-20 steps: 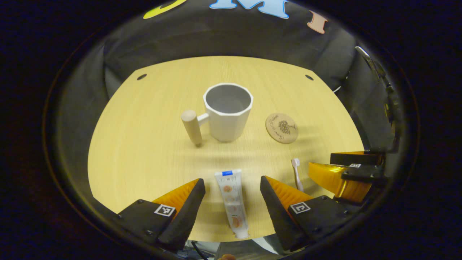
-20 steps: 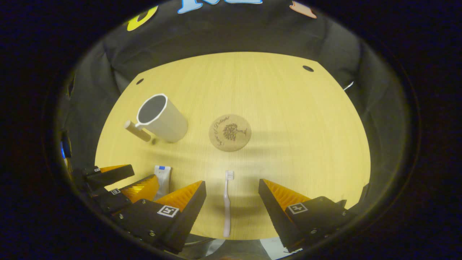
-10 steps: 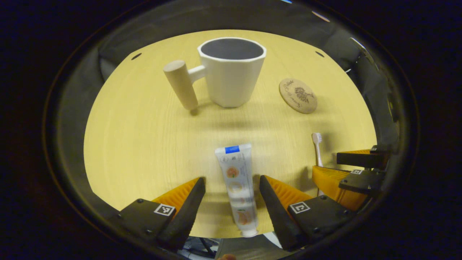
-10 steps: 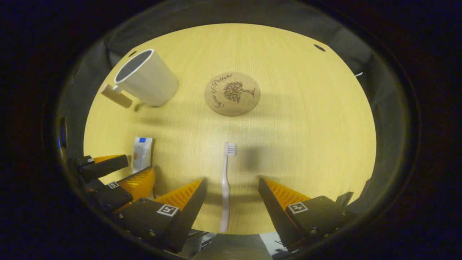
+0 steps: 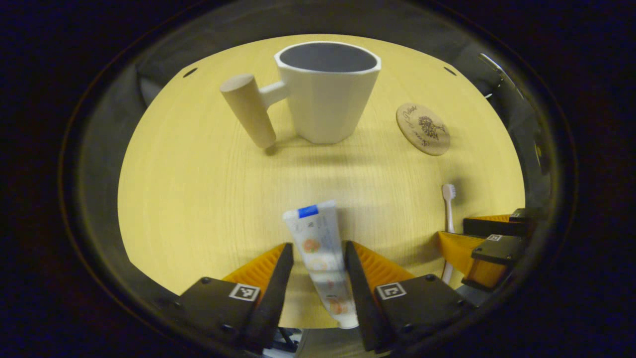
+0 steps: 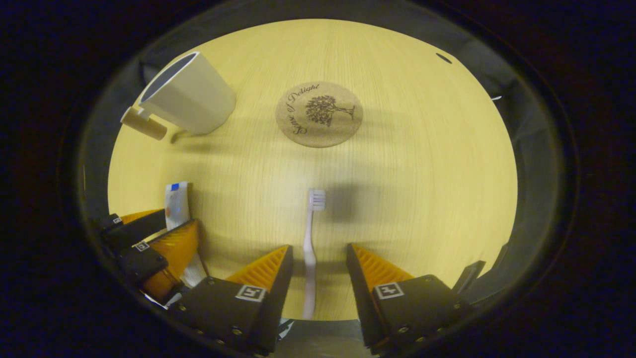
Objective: Put the toothbrush and toothpaste on the desktop into the cup, then pick up the cup and place it on the coaster on the desktop.
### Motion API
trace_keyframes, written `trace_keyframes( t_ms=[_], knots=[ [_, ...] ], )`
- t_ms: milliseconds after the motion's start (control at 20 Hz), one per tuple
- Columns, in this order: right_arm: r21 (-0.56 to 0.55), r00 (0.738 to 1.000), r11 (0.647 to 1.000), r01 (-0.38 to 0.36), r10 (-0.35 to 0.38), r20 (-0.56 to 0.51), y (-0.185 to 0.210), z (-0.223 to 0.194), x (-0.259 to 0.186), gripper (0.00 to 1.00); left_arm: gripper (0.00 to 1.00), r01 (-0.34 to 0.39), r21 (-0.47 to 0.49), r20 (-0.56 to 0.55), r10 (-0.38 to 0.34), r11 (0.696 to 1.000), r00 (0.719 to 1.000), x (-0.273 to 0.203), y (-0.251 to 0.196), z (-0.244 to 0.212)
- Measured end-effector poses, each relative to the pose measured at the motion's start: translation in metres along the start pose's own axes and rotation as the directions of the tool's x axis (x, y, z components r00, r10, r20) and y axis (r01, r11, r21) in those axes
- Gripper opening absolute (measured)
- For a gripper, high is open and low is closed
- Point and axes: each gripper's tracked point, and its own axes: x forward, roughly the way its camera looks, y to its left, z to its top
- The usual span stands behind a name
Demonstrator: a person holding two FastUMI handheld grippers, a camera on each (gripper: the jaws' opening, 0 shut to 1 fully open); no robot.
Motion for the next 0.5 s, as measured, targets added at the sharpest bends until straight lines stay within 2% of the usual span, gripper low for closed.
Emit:
trace_keyframes(
  t_ms=[50, 100, 150, 250, 300, 350, 400, 500],
  knots=[
    [0.017, 1.0, 1.0, 0.004, -0.004, -0.012, -0.0008, -0.0017, -0.0009, 0.34, 0.62, 0.008, 0.004, -0.005, -0.008, 1.0, 1.0, -0.0008, -0.0018, 0.0007],
    [0.039, 1.0, 0.999, 0.004, -0.002, -0.031, -0.0004, -0.004, -0.0006, 0.21, 0.61, 0.001, 0.006, -0.01, -0.001, 1.0, 1.0, -0.0029, -0.0029, 0.0008],
    [0.042, 0.999, 0.999, -0.005, 0.006, -0.032, -0.0002, -0.0027, -0.0032, 0.09, 0.55, 0.008, 0.011, -0.007, -0.008, 1.0, 1.0, -0.0042, -0.0051, 0.0031],
    [0.046, 1.0, 0.999, -0.013, 0.014, -0.013, -0.0026, -0.0003, -0.0014, 0.09, 0.4, 0.002, 0.008, -0.008, -0.002, 1.0, 1.0, -0.0027, -0.0064, 0.0066],
    [0.047, 0.999, 0.999, -0.019, 0.02, -0.027, -0.0015, -0.002, -0.0009, 0.02, 0.34, -0.001, 0.005, -0.033, 0.001, 1.0, 0.999, -0.0002, -0.0064, 0.0021],
    [0.05, 0.999, 0.998, -0.028, 0.029, -0.018, -0.0019, -0.0005, -0.003, 0.02, 0.33, 0.001, 0.003, -0.009, -0.001, 1.0, 1.0, -0.0013, -0.0062, 0.0069],
    [0.054, 0.999, 0.998, -0.036, 0.038, -0.022, -0.0019, -0.0012, -0.0036, 0.02, 0.23, 0.002, -0.001, -0.029, -0.002, 1.0, 1.0, -0.0015, -0.0056, 0.0027],
    [0.061, 0.999, 0.997, -0.046, 0.047, -0.02, -0.0021, -0.0013, -0.0036, 0.02, 0.23, 0.012, 0.007, -0.031, -0.011, 1.0, 0.999, -0.0024, -0.006, 0.005]
  ],
)
